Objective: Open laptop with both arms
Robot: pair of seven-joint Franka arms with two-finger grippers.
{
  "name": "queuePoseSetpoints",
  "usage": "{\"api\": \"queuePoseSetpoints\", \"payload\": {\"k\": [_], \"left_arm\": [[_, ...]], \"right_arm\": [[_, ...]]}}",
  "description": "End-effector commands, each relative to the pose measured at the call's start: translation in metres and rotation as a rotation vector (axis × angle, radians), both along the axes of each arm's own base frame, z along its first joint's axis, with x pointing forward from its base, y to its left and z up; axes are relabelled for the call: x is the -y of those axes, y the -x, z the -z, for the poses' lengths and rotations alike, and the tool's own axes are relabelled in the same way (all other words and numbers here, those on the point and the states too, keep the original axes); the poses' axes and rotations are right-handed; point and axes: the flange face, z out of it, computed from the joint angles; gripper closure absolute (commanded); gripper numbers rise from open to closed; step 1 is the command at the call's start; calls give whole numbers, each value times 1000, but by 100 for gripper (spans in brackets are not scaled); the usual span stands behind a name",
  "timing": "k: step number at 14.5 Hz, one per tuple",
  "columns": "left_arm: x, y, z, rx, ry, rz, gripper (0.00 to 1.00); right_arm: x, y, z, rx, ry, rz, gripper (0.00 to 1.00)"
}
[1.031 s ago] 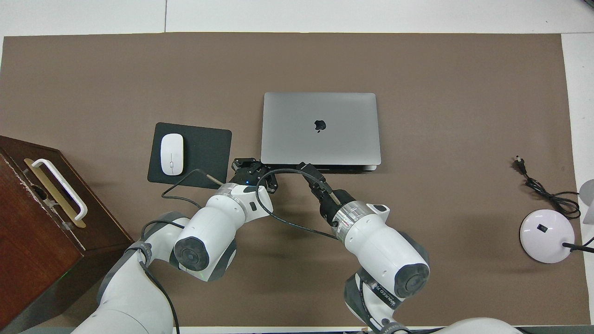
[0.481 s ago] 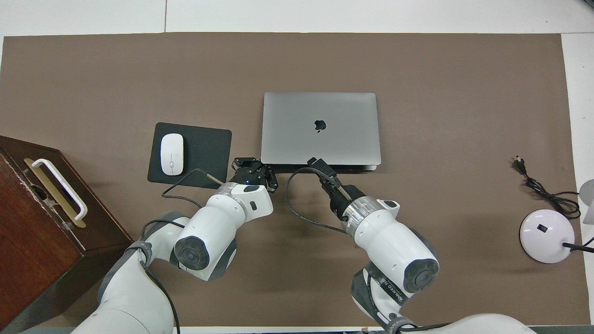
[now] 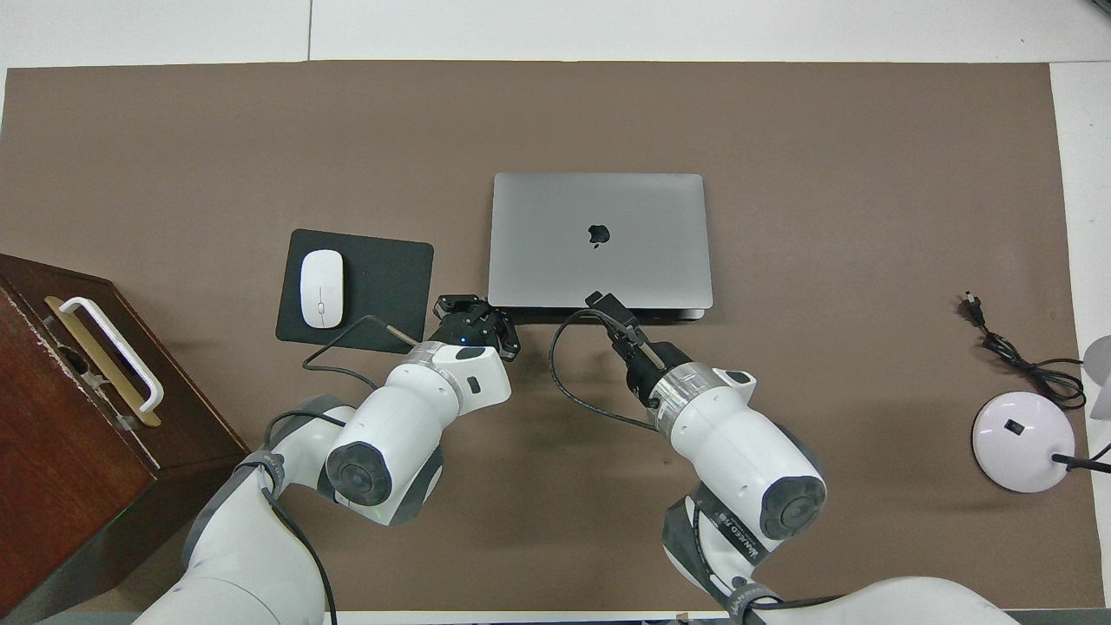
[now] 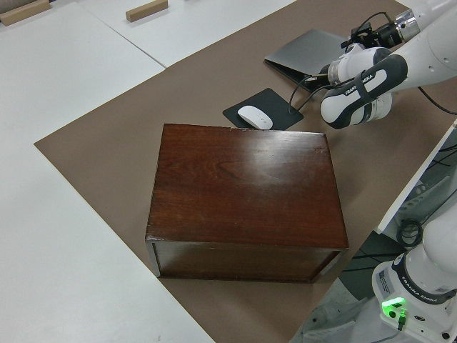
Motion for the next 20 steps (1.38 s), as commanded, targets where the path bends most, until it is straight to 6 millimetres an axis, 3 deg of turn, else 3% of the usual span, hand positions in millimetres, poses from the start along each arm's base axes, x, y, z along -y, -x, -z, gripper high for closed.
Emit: {"api": "queuePoseSetpoints", "payload": {"k": [1,6,20], "left_arm": [[1,-8,10,12,-14,7,100],[1,-8,10,14,-14,8,100],[1,-8,13,10,-17,9,100]], "right_arm": [[1,-11,3,26,5,-6,0],[-1,-33,-1,66,15,-17,0],[-13,-69,-16,30,78,0,0]]}}
